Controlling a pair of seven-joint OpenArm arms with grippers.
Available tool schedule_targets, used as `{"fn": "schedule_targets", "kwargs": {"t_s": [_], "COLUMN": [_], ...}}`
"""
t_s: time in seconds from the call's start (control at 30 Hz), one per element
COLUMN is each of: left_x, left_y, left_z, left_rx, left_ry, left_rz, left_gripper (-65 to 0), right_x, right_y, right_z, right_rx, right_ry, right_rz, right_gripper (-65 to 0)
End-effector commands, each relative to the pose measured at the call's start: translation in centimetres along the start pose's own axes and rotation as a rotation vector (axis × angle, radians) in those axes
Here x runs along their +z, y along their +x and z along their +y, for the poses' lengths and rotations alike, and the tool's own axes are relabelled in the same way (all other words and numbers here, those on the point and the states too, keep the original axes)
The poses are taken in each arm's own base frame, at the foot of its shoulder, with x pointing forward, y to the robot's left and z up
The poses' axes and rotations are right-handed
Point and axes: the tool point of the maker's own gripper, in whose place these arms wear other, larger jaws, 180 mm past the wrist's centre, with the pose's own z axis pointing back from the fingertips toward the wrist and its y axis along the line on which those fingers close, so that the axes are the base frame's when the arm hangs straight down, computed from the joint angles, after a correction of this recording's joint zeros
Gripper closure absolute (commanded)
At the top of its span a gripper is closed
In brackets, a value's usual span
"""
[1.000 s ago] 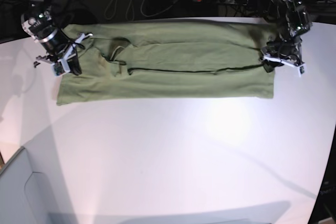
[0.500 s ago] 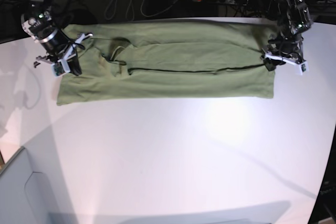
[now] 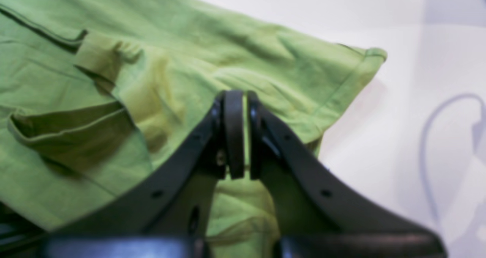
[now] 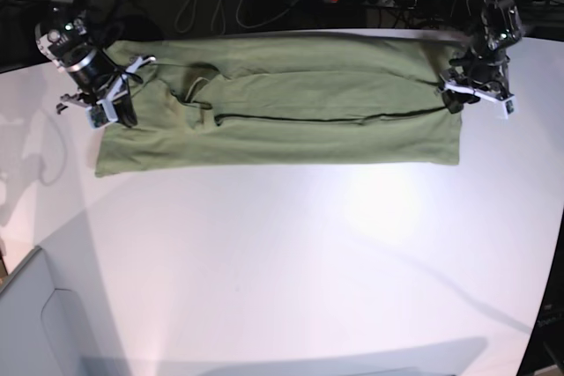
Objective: Fold the T-shirt properly
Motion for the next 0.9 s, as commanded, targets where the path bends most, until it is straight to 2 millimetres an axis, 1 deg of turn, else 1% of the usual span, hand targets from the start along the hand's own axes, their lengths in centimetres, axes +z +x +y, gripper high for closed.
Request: {"fn": "schedule_targets", "kwargs": {"t_s": [0.0,0.17,0.23,0.27,0.3,0.4,0.53,0.63,0.67,0.87], "left_x": [0.2,0.3,0.5,0.5,0.6,1.6,3.5,4.5,4.7,5.0], "left_y": [-1.1,-1.2,-1.6,-1.4,-1.0,1.2,3.6,3.8,3.6,1.5], "left_z": [0.7,0.8,0.9,0.7,0.5,-1.3,-3.7,-4.6,-4.6,-3.5], "left_rx": [-0.010,-0.011,-0.008,-0.008,-0.012,-0.047,-0.102,-0.119,-0.122,-0.124], "left_ry": [0.022,0.025,0.026,0.021,0.016,-0.020,-0.064,-0.078,-0.078,-0.053], "left_rz": [0.055,0.058,0.064,0.058,0.045,-0.022,-0.100,-0.119,-0.114,-0.062], "left_gripper": [-27.1,-27.1,-27.1,-27.1,-27.1,-27.1,-27.1,-27.1,-27.1,-27.1], "right_x": [0.2,0.2,0.2,0.2,0.2,0.2,0.2,0.2,0.2,0.2], "right_y": [1.2,1.2,1.2,1.2,1.2,1.2,1.2,1.2,1.2,1.2], "right_z": [-0.2,-0.2,-0.2,-0.1,-0.1,-0.1,-0.1,-0.2,-0.2,-0.2], "right_rx": [0.011,0.009,0.009,0.008,0.008,0.008,0.008,0.009,0.011,0.012], "right_ry": [0.003,0.004,0.004,0.004,0.004,0.004,0.004,0.004,0.003,0.003], "right_rz": [-0.047,-0.048,-0.048,-0.048,-0.048,-0.048,-0.048,-0.048,-0.047,-0.047], "right_gripper": [-0.5,-0.5,-0.5,-0.5,-0.5,-0.5,-0.5,-0.5,-0.5,-0.5]}}
